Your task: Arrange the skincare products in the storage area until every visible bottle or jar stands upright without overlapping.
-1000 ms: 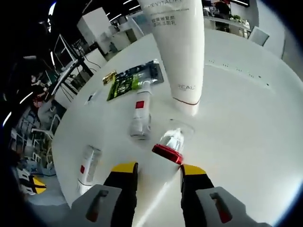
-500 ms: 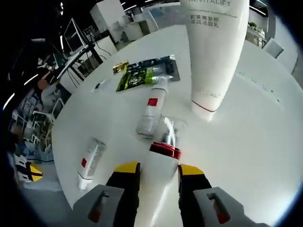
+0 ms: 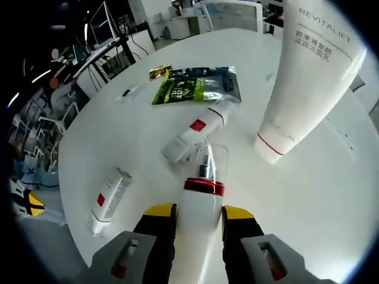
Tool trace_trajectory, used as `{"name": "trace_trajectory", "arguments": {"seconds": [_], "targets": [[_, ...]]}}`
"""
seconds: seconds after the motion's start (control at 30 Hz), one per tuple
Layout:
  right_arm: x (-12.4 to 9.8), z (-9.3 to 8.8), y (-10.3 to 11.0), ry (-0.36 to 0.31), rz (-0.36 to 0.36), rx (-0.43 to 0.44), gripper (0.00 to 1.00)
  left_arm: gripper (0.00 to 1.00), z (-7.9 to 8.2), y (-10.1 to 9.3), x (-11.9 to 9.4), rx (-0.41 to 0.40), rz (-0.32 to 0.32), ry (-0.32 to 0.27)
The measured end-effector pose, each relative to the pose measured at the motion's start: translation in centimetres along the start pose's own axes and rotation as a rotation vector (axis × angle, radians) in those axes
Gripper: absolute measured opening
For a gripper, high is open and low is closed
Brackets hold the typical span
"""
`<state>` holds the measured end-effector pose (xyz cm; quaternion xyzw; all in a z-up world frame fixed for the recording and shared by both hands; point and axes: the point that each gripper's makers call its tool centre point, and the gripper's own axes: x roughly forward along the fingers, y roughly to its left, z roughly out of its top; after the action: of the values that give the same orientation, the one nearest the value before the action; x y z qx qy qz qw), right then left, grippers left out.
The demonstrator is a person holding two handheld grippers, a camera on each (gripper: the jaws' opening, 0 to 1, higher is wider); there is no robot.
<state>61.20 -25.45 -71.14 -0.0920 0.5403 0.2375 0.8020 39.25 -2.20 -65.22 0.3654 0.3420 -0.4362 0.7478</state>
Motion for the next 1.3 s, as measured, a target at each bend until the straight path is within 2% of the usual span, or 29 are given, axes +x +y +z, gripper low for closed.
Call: {"name": "trace_trajectory", "arguments": {"seconds": [0.17, 0.23, 0.67, 0.77, 0.83, 0.93, 1.1, 1.2, 1.3], "targets": [[0.7, -0.3, 0.1, 0.033, -0.029, -0.069, 0.26, 0.01, 0.0, 0.0, 0.0, 0.0, 0.0, 0.0], [1.0, -0.4, 0.2, 0.035, -0.03, -0.071, 0.26, 0.01, 0.0, 0.0, 0.0, -0.002, 0.0, 0.001], [0.2, -0.6, 0.3, -0.012, -0.034, -0.12, 0.23, 0.01, 0.0, 0.0, -0.1, -0.002, 0.001, -0.003], [-0.1, -0.8, 0.1, -0.018, -0.057, -0.19, 0.22, 0.01, 0.0, 0.1, -0.1, -0.005, 0.005, -0.004], [-0.6, -0.7, -0.1, -0.038, -0.053, -0.186, 0.22, 0.01, 0.1, 0.2, -0.1, -0.006, 0.007, -0.007], [-1.6, 0.0, -0.1, -0.114, -0.035, -0.146, 0.22, 0.01, 0.1, 0.1, -0.1, -0.003, 0.006, -0.008], [-3.4, 0.8, 0.2, -0.215, -0.017, -0.128, 0.22, 0.01, 0.2, 0.2, -0.1, -0.001, 0.01, -0.011], [-4.2, 0.7, 0.6, -0.239, -0.016, -0.126, 0.21, 0.01, 0.3, 0.2, -0.2, -0.001, 0.013, -0.016], [-5.2, 0.7, 1.3, -0.292, -0.008, -0.126, 0.21, 0.01, 0.3, 0.3, -0.2, 0.001, 0.014, -0.019]]}}
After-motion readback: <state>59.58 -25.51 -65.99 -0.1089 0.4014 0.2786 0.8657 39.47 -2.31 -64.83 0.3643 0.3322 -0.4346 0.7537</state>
